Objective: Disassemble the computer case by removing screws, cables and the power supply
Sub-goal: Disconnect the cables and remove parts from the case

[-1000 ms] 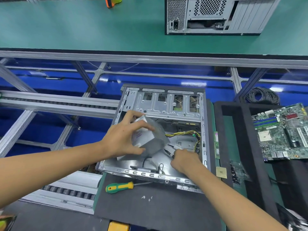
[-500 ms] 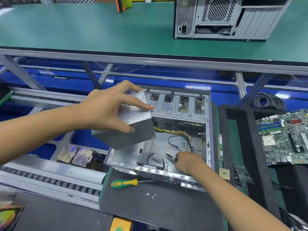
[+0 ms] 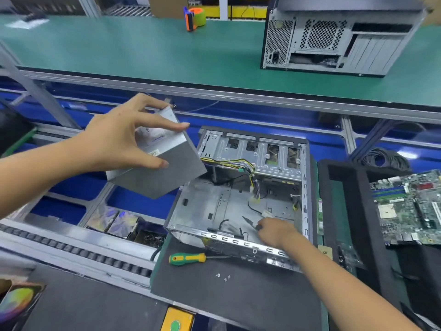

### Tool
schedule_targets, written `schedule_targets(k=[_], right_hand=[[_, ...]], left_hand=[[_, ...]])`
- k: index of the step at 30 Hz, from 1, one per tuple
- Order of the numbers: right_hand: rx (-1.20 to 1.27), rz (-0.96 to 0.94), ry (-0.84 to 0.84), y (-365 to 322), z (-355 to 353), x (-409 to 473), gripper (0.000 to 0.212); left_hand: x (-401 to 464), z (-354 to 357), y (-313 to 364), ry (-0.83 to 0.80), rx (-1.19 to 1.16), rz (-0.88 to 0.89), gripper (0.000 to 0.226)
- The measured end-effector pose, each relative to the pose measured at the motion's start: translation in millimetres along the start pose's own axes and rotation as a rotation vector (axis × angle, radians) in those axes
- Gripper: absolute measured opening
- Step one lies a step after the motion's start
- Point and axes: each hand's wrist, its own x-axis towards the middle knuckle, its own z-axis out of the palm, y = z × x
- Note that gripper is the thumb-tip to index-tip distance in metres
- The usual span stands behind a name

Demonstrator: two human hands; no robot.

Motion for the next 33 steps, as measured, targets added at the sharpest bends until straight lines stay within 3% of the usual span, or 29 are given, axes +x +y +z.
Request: schedule_targets(k=[6, 10, 13, 19, 25, 33], right_hand=[[0.101, 0.020, 0.013, -0.6, -4.7, -9.5, 0.039], [0.204, -0.015, 0.043, -1.4, -8.1, -16.4, 0.019], [0.350, -0.030, 0.062, -1.4, -13.0, -17.4, 0.018], [1.074, 0.150, 0.102, 3.9, -13.1, -16.0, 0.019], [1.083, 0.176, 0.201, 6.3, -9.1, -4.6, 0.022], [0.972, 0.145, 0.176, 7.7, -6.8, 2.9, 0.017]], left_hand=[[-15.1, 8.0, -13.8, -0.033, -0.001, -0.022, 0.079], [-24.6, 11.4, -19.0, -0.071, 0.074, 0.019, 0.077], [-26.3, 16.1, -22.2, -0.118, 0.127, 0.047, 0.078], [-27.3, 23.7, -24.2, -0.272, 0.353, 0.248, 0.080], [-26.7, 37.0, -21.8, -0.408, 0.638, 0.491, 0.089], [-29.3, 51.4, -22.9, -0.400, 0.707, 0.673, 0.089]])
